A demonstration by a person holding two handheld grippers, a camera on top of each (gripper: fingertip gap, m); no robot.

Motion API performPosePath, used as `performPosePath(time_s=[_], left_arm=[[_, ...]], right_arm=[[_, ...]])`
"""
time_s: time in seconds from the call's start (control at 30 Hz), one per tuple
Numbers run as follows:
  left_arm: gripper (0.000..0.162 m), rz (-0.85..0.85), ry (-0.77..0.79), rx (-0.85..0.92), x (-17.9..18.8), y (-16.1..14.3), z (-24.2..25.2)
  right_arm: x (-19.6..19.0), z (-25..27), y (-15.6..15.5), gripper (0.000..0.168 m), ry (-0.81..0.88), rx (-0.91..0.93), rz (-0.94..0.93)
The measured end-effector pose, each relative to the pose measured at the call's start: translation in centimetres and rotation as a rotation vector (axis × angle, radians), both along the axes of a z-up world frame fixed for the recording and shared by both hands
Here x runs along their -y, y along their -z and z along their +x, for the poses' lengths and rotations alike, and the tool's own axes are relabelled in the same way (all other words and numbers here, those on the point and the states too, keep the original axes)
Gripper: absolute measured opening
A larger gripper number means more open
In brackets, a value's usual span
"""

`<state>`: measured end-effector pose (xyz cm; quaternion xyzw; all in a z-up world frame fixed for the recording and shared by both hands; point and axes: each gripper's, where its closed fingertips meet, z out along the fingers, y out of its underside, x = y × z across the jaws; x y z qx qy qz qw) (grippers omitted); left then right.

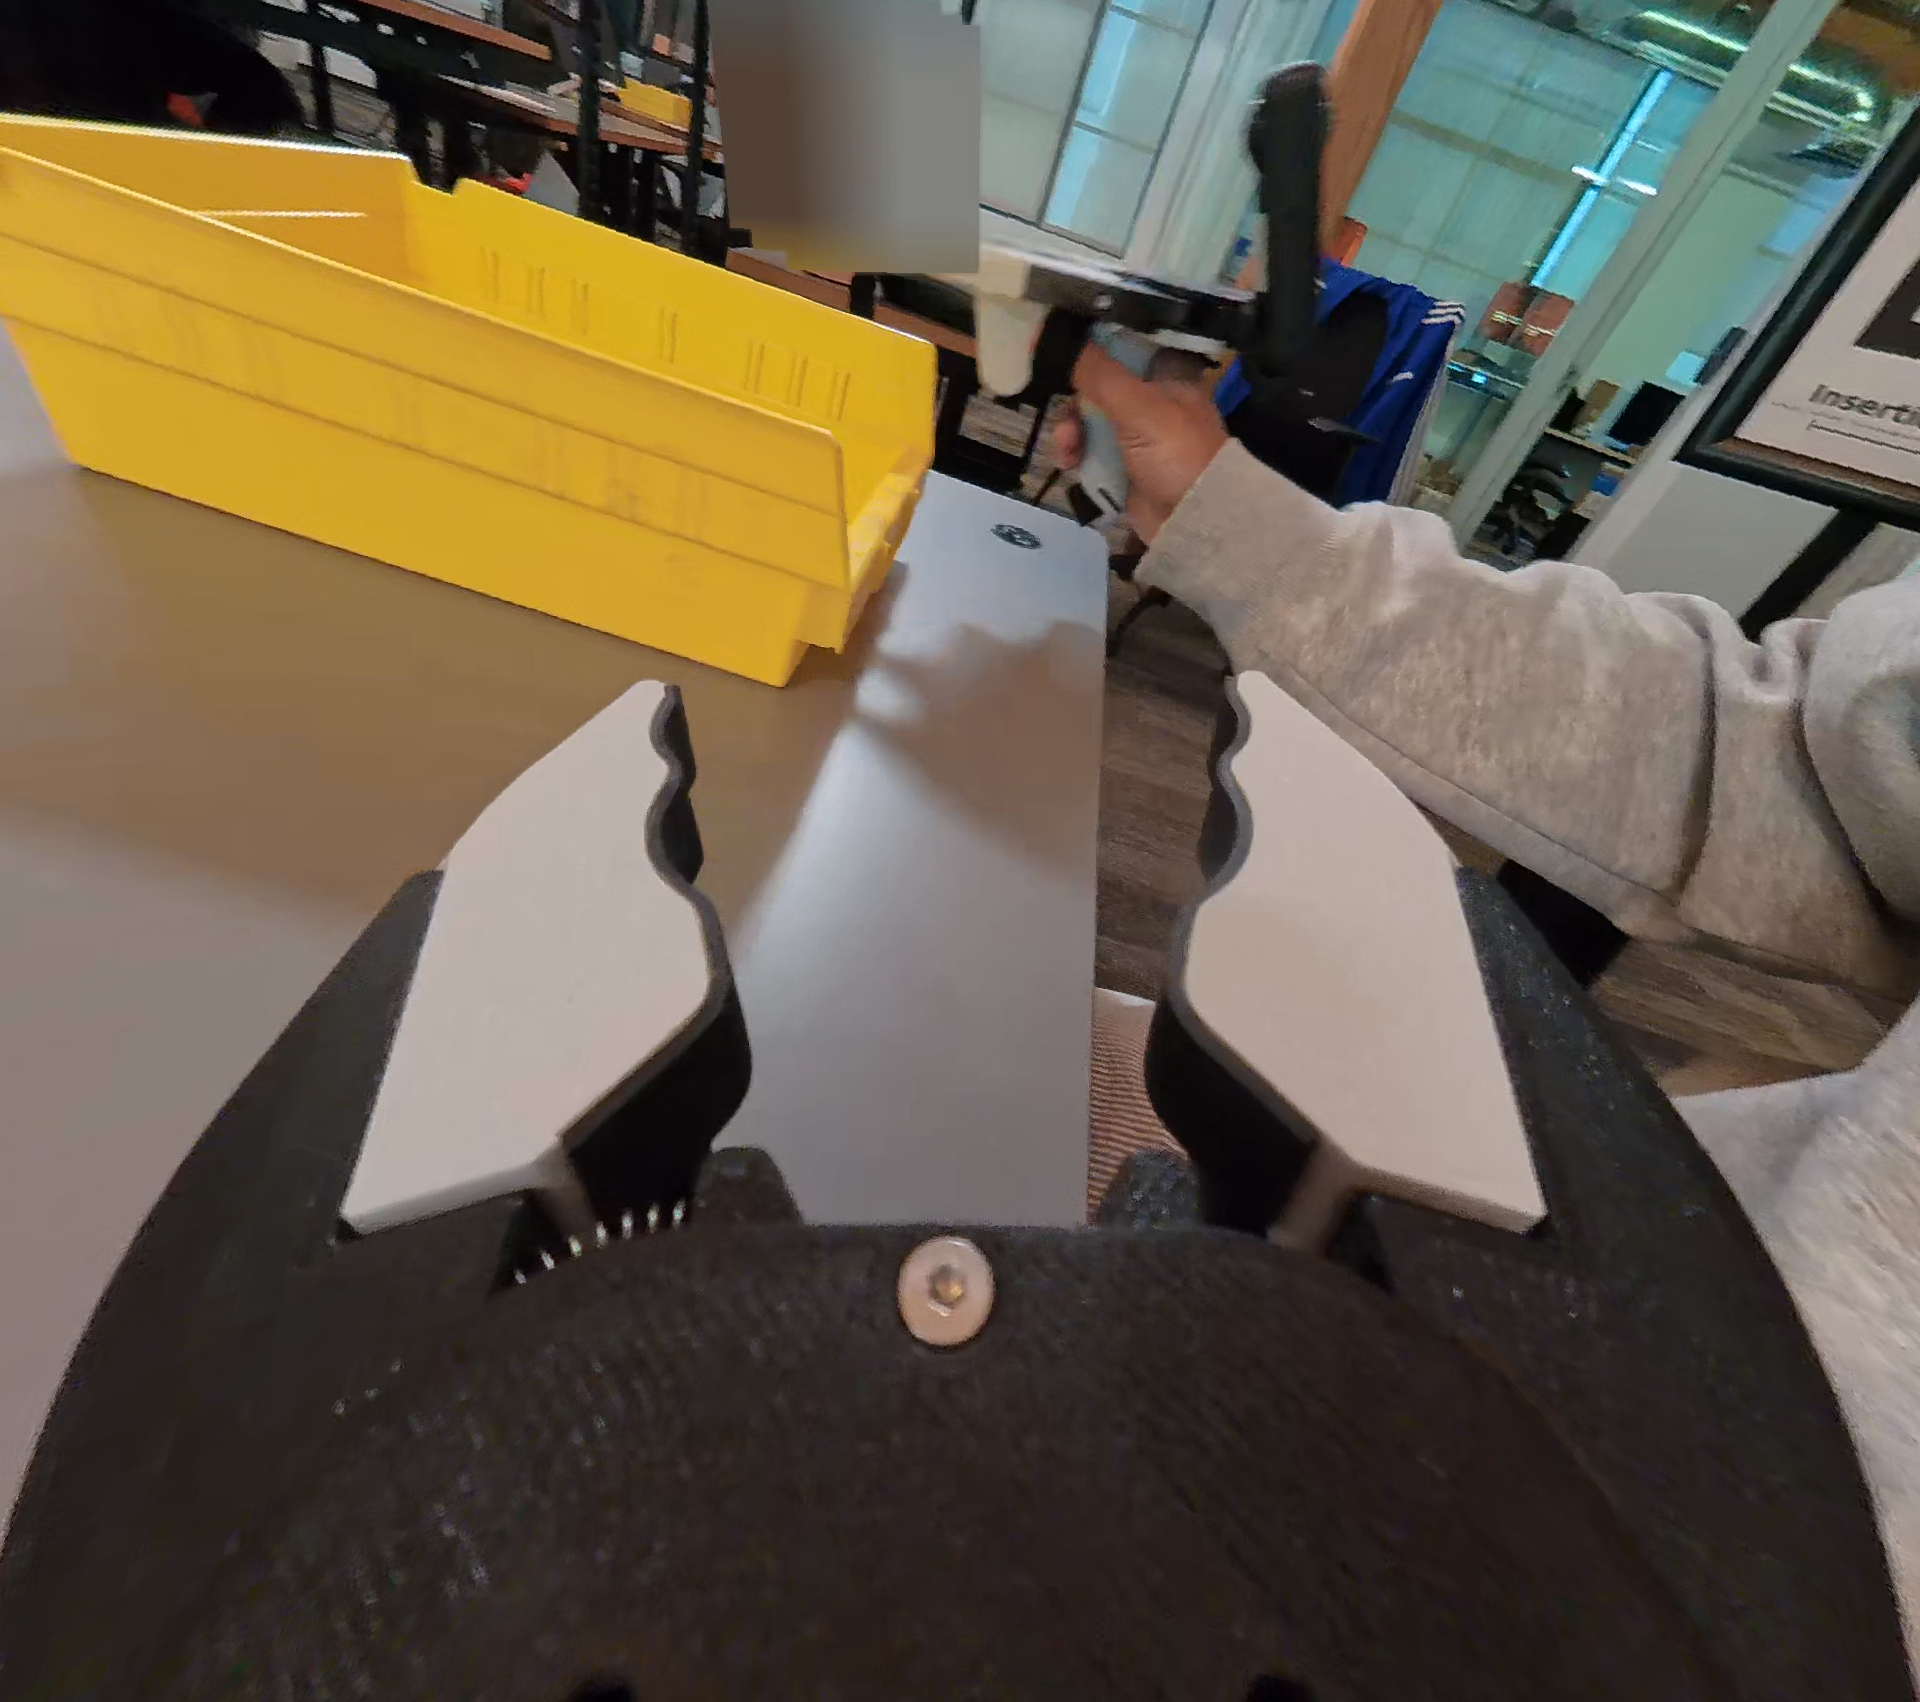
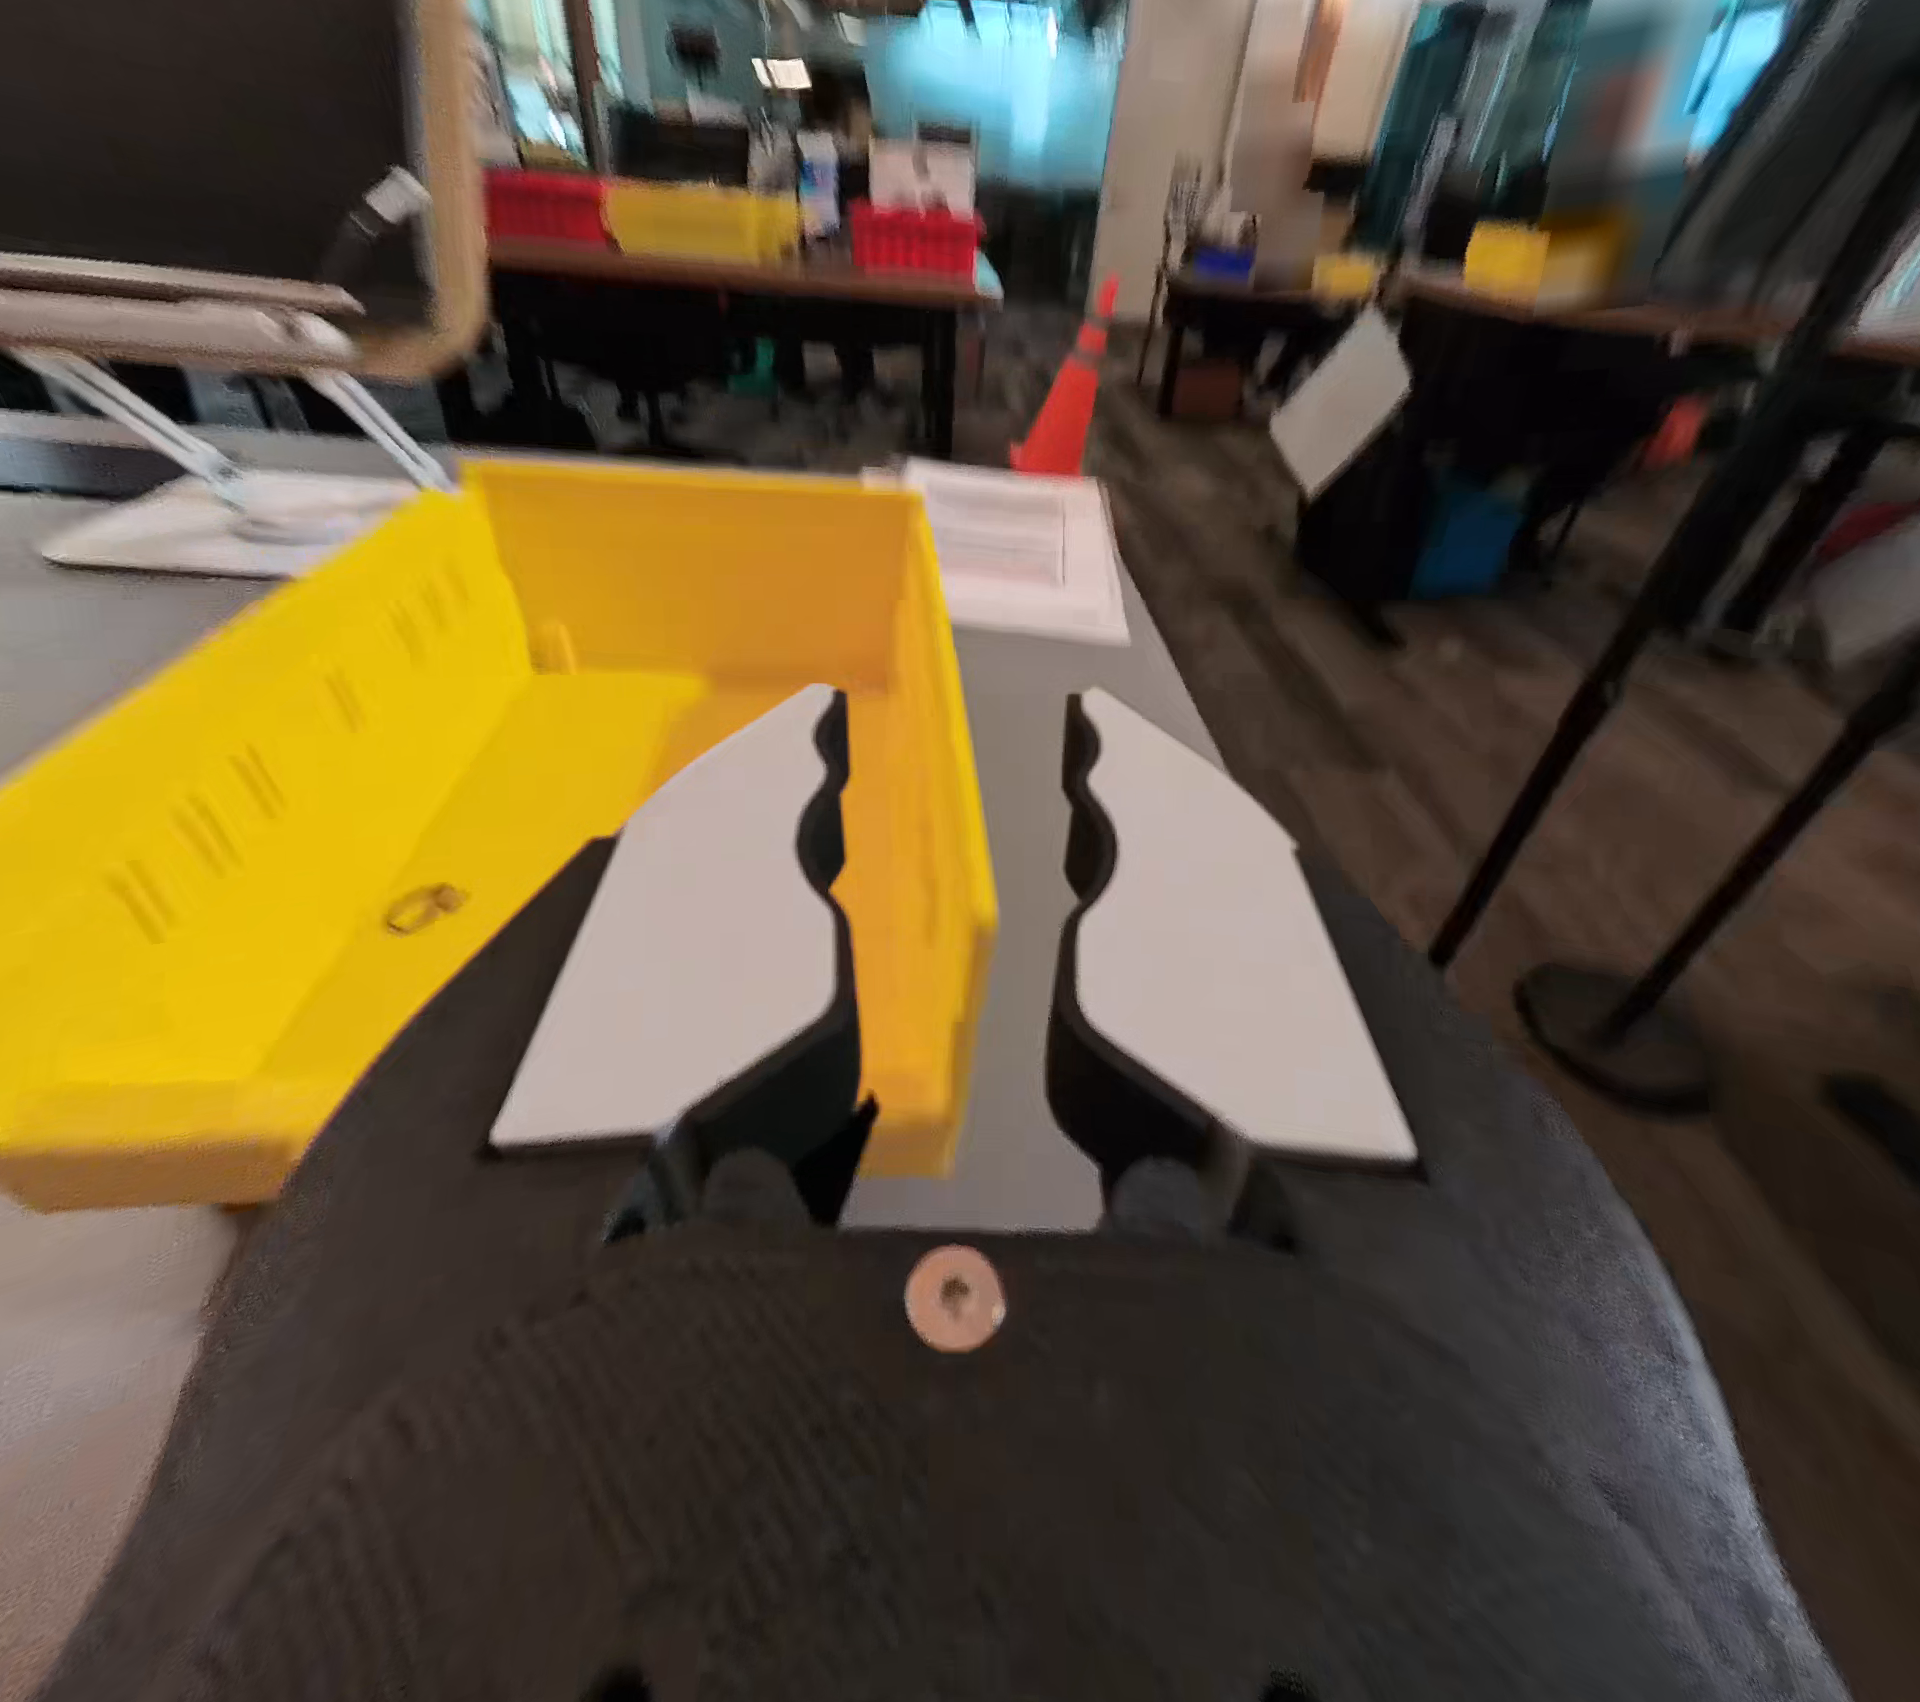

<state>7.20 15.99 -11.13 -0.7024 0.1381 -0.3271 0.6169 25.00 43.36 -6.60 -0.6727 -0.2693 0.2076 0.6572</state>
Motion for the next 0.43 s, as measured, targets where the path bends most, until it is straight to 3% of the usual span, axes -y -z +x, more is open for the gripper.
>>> performPosePath(time_s=[0.17, 0.3, 0.43], left_arm=[[0.105, 0.02, -0.128, -0.015, -0.7, -0.1, -2.7], [0.107, 0.053, -0.288, -0.148, -1.0, -0.4, -7.4], [0.123, 0.095, -0.696, -0.485, 1.3, -2.4, -19.5]], right_arm=[[8.5, -5.6, -4.7, 0.045, -0.207, -0.006, 0.279], [15.8, -12.7, -3.4, 0.053, -0.418, 0.094, 0.38], [21.1, -17.3, -0.6, 0.057, -0.594, 0.232, 0.428]])
